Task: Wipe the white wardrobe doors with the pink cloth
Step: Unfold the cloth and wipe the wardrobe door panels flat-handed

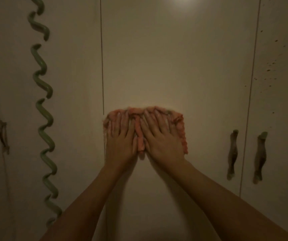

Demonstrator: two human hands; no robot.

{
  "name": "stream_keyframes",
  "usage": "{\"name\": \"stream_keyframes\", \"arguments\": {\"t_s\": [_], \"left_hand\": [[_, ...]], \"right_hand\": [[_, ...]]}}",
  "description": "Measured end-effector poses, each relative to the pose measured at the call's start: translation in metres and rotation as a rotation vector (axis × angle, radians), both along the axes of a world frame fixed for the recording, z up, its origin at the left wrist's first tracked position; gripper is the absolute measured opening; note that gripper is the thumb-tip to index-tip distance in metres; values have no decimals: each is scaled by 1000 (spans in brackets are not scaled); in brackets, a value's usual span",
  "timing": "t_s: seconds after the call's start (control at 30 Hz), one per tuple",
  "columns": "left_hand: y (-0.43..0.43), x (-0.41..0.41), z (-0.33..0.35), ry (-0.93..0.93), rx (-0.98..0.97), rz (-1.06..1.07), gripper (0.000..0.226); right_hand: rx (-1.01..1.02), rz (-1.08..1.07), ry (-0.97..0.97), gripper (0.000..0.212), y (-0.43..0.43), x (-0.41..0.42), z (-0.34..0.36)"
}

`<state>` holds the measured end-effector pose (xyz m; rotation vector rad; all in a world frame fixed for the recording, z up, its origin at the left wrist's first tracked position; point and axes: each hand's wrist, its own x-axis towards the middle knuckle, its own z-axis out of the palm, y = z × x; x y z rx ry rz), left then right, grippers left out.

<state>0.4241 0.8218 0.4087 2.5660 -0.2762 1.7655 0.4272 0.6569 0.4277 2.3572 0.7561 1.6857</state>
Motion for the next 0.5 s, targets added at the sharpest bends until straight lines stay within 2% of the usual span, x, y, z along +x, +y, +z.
{"name": "stream_keyframes", "arguments": {"t_s": [0.27, 0.5], "left_hand": [[4, -2, -84, 79, 4, 12, 68], [2, -11, -135, 153, 10, 35, 60]], "right_hand": [[-94, 4, 49, 67, 0, 0, -76], [-140, 32, 72, 67, -7, -7, -119]]}}
